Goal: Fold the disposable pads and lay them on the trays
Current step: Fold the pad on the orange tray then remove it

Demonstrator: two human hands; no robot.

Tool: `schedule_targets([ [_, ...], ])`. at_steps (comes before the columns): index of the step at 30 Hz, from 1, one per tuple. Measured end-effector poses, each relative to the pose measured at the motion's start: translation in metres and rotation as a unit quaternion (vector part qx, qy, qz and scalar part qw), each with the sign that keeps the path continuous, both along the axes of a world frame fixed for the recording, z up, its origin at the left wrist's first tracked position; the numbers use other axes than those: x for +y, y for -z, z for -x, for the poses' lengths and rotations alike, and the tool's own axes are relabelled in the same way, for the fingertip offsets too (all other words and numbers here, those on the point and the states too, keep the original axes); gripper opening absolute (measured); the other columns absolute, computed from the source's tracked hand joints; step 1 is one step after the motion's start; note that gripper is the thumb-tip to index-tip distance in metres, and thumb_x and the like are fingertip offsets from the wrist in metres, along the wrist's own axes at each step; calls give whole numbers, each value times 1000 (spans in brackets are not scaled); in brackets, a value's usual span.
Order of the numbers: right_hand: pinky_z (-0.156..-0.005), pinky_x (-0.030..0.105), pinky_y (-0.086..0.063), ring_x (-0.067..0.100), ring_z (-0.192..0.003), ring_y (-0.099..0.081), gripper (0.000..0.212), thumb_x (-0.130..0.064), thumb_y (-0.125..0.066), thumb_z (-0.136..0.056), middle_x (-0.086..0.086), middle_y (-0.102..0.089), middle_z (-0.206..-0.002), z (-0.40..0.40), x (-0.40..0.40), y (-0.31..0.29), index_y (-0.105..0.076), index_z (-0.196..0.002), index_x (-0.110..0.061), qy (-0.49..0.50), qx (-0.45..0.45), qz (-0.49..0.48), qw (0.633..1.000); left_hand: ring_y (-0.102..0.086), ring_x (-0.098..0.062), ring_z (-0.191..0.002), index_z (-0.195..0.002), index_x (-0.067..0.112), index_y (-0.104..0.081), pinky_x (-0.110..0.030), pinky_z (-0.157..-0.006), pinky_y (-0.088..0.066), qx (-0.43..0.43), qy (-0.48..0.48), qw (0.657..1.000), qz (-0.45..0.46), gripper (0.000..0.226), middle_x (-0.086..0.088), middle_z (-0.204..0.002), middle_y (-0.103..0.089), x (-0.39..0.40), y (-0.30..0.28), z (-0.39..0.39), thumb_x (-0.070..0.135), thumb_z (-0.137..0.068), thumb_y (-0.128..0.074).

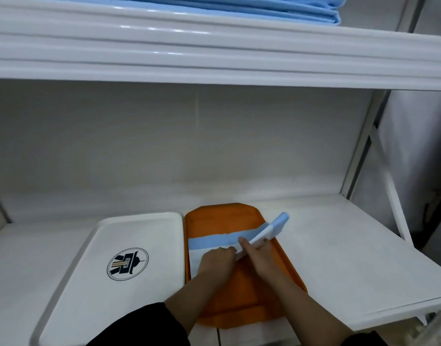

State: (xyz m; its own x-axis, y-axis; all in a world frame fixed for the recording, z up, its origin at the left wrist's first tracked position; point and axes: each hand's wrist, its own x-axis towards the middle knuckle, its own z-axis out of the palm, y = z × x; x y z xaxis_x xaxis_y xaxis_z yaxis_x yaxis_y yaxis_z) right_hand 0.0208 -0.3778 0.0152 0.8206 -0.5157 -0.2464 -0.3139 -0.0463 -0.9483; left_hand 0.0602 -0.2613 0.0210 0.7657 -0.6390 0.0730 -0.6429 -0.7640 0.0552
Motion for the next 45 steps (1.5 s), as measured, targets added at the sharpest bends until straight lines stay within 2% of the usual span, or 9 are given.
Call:
schedule_targets([
  [6,-68,26,-48,16,-81,-55,61,-1,-45,-93,14,-54,-111,-3,5,-6,-16,-146,-7,60,-28,-16,998,-61,-25,-101,-132,18,-49,-34,-78,-47,-10,74,995,60,36,-8,-116,-64,-4,-5,10,27,-103,-31],
  [10,-78,31,-47,25,-100,-54,47,1,-39,-93,17,-54,-123,0,1,-15,-34,-139,-7,47,-40,35,997,-60,-19,-107,-130,24,-54,-35,-88,-50,83,102,982,132,39,-2,-122,-63,5,-8,11,40,-101,-33],
  [13,-73,32,-49,25,-91,-57,26,-1,-38,-94,16,-59,-111,4,0,-27,-49,-116,-9,52,-54,35,997,-50,-16,-124,-140,23,-43,-31,-102,-42,145,62,975,156,42,-1,-139,-51,15,-12,5,38,-101,-35],
  [17,-73,32,-52,14,-84,-59,32,-2,-37,-92,2,-63,-102,11,1,-46,-50,-114,-23,7,-118,38,992,-32,-20,-139,-149,14,-24,-26,-111,-26,223,-12,955,194,55,-5,-154,-30,31,-22,-5,34,-101,-40],
  [24,-75,26,-53,13,-93,-67,39,2,-41,-89,-4,-68,-103,16,4,-83,-60,-107,-28,-78,-205,57,974,-40,-17,-132,-145,22,-25,-29,-105,-36,301,-106,852,415,57,5,-140,-41,59,-43,-24,25,-95,-52],
  [29,-73,22,-53,13,-91,-69,41,7,-43,-87,-3,-72,-99,23,7,-111,-65,-104,-24,-115,-238,51,963,-25,-25,-143,-153,19,-2,-35,-112,-24,404,-184,740,505,79,-4,-157,-18,78,-54,-33,43,-95,-49],
  [35,-62,20,-53,12,-78,-69,37,8,-41,-87,-3,-72,-88,31,8,-138,-65,-100,-17,-154,-256,40,954,-58,-21,-98,-130,10,-52,-30,-80,-44,488,-169,650,557,73,-7,-117,-62,94,-52,-38,44,-65,-54],
  [40,-62,21,-53,13,-76,-69,36,8,-41,-87,-1,-72,-87,29,6,-145,-65,-99,-14,-168,-248,33,953,-61,-29,-100,-119,7,-62,-38,-84,-47,532,-111,595,592,51,-17,-118,-66,101,-58,-34,30,-75,-51],
  [45,-59,20,-53,10,-74,-70,36,8,-41,-88,-1,-70,-94,23,-3,-136,-59,-106,-17,-134,-224,45,964,-65,-28,-102,-116,7,-63,-39,-91,-49,482,-125,645,580,32,-11,-110,-71,107,-60,-36,21,-91,-50],
])
